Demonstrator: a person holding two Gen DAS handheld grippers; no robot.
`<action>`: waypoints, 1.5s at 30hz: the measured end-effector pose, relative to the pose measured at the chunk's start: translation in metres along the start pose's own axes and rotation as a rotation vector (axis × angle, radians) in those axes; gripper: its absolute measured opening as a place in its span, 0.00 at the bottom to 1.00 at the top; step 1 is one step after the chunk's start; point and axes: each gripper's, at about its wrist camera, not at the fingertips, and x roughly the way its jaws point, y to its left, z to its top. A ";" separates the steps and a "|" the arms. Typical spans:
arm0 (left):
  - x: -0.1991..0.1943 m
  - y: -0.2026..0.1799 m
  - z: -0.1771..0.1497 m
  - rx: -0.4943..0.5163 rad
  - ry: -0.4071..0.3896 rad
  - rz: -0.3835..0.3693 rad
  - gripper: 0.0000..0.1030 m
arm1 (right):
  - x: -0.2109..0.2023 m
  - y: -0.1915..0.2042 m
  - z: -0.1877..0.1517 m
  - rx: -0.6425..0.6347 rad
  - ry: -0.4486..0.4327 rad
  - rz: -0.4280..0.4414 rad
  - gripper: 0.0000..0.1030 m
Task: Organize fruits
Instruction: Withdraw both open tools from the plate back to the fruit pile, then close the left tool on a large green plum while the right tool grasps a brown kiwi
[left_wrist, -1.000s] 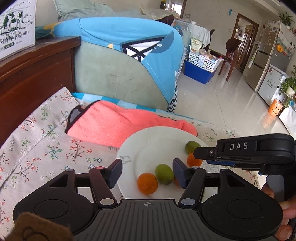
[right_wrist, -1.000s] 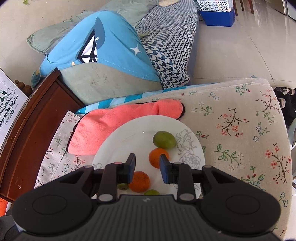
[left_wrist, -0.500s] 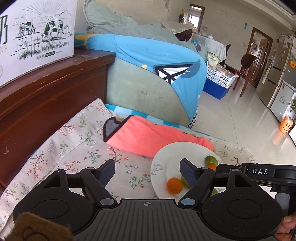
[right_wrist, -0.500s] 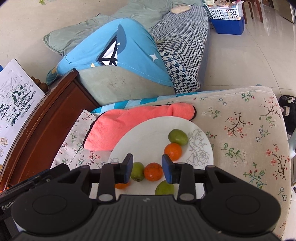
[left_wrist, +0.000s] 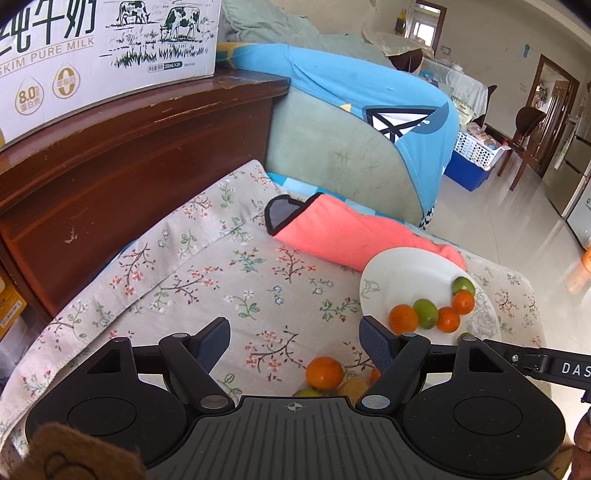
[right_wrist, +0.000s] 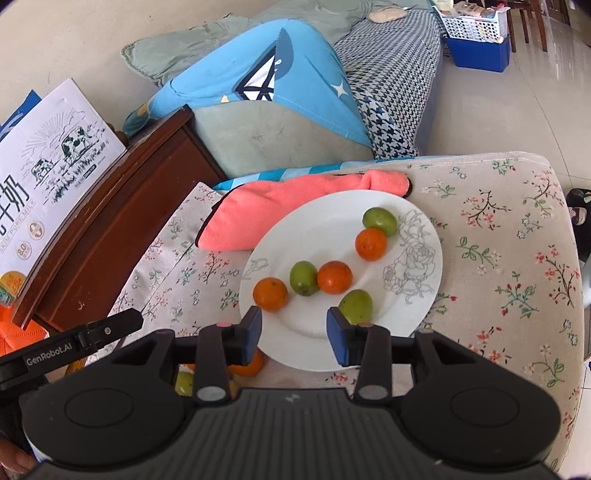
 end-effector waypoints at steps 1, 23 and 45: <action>0.000 0.002 -0.003 -0.001 0.007 0.008 0.76 | -0.001 0.002 -0.004 -0.007 0.004 0.002 0.40; 0.037 0.007 -0.035 0.008 0.144 0.049 0.76 | 0.032 0.024 -0.049 -0.112 0.121 -0.029 0.39; 0.038 0.008 -0.045 0.034 0.135 0.032 0.83 | 0.041 0.033 -0.058 -0.170 0.123 -0.061 0.39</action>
